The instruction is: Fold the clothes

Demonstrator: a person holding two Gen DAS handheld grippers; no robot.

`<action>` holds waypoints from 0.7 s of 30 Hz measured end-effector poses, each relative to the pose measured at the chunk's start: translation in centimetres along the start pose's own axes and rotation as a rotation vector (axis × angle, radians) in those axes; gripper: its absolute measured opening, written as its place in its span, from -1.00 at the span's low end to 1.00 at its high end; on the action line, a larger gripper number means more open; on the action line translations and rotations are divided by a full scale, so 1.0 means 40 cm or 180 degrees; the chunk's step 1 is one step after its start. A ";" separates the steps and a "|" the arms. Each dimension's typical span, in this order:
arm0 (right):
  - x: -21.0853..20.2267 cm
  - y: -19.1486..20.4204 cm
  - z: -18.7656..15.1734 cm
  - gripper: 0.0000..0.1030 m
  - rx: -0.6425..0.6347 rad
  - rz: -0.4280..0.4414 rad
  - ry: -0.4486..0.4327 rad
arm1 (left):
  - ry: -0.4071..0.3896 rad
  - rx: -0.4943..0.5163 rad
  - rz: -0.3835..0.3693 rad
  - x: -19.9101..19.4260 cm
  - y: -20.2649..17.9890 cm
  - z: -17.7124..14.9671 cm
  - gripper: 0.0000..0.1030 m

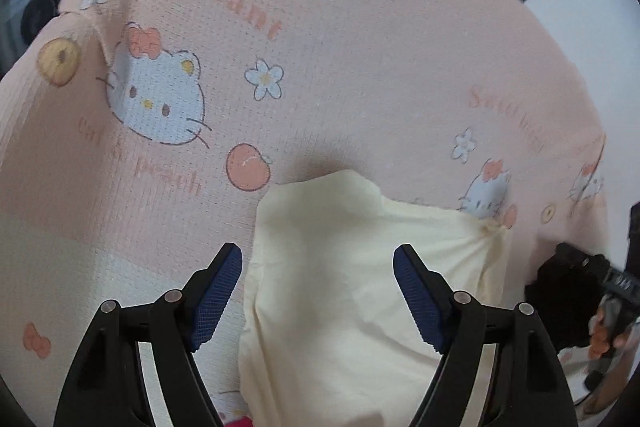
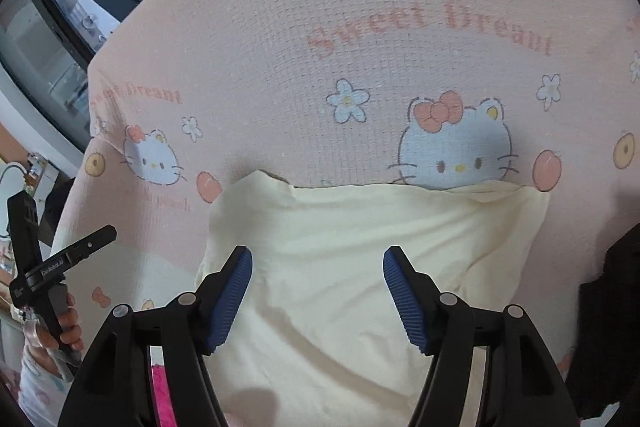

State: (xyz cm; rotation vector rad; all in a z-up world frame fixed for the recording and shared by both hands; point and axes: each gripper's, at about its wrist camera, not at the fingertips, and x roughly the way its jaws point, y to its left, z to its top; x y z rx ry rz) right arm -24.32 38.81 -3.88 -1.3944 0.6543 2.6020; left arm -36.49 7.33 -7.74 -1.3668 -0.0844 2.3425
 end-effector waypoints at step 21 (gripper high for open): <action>0.525 0.148 0.180 0.31 0.0383 0.0492 0.1024 | 0.0827 -0.0540 -0.0472 0.555 0.241 0.070 0.50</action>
